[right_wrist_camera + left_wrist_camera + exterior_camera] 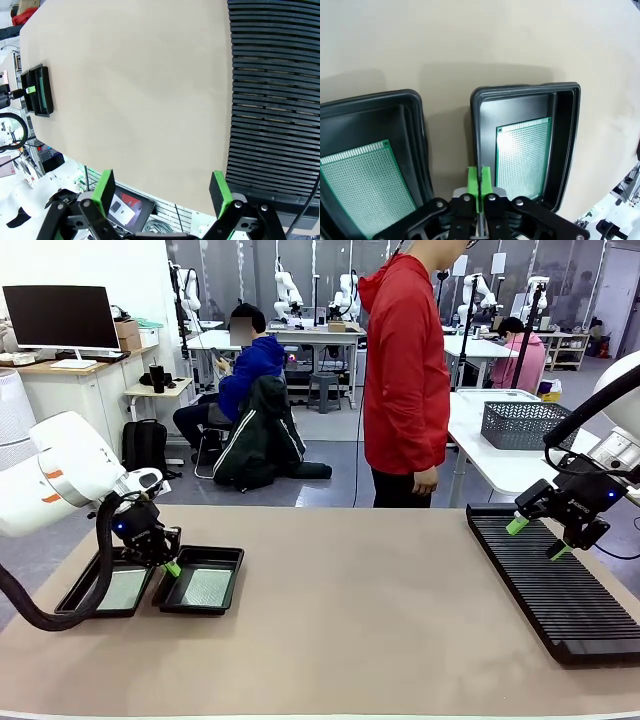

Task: Inspect and transfer BCBs to ESD trays.
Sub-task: Pick up the ESD tray and place it on the left side of the table.

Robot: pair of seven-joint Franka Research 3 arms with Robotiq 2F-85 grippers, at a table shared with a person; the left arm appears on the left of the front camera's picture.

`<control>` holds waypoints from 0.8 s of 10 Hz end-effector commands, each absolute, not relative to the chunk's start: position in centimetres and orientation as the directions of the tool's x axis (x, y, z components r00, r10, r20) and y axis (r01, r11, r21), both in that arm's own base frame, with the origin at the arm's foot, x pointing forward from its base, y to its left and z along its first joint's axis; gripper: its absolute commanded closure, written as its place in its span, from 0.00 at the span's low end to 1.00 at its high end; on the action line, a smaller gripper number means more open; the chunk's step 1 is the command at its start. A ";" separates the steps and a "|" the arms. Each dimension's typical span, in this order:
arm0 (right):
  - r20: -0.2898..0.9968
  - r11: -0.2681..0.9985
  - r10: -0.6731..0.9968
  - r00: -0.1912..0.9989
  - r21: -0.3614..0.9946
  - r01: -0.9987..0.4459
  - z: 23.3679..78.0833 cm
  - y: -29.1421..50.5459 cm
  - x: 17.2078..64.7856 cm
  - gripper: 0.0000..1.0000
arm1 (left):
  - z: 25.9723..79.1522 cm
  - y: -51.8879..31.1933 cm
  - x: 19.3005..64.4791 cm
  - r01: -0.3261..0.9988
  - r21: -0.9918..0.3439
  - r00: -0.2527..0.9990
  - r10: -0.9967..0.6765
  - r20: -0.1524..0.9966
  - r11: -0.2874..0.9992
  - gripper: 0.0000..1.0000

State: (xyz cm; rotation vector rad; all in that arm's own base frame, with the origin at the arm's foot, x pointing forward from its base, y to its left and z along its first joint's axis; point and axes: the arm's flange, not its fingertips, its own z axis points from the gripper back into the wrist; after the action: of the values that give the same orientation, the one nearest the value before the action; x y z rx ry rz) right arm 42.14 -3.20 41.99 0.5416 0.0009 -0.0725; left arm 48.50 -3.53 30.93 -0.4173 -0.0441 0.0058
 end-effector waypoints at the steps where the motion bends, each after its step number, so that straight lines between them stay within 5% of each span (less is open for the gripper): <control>1: -0.022 0.851 -0.097 0.995 0.516 0.095 42.1 -3.0 42.1 0.00 | 30.2 -3.2 47.9 0.022 -0.409 0.997 0.010 0.075 0.912 0.97; 8: -0.022 0.851 -0.097 0.995 0.516 0.095 42.1 -3.0 42.1 0.00 | 30.7 -3.5 48.4 0.001 -0.401 0.999 0.018 0.044 0.916 0.97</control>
State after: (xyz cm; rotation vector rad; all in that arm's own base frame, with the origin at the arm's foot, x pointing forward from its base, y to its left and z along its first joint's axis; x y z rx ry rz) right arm 42.13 -3.20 41.99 0.5416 0.0009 -0.0726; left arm 48.30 -3.49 30.57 -0.4085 -0.0500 0.0111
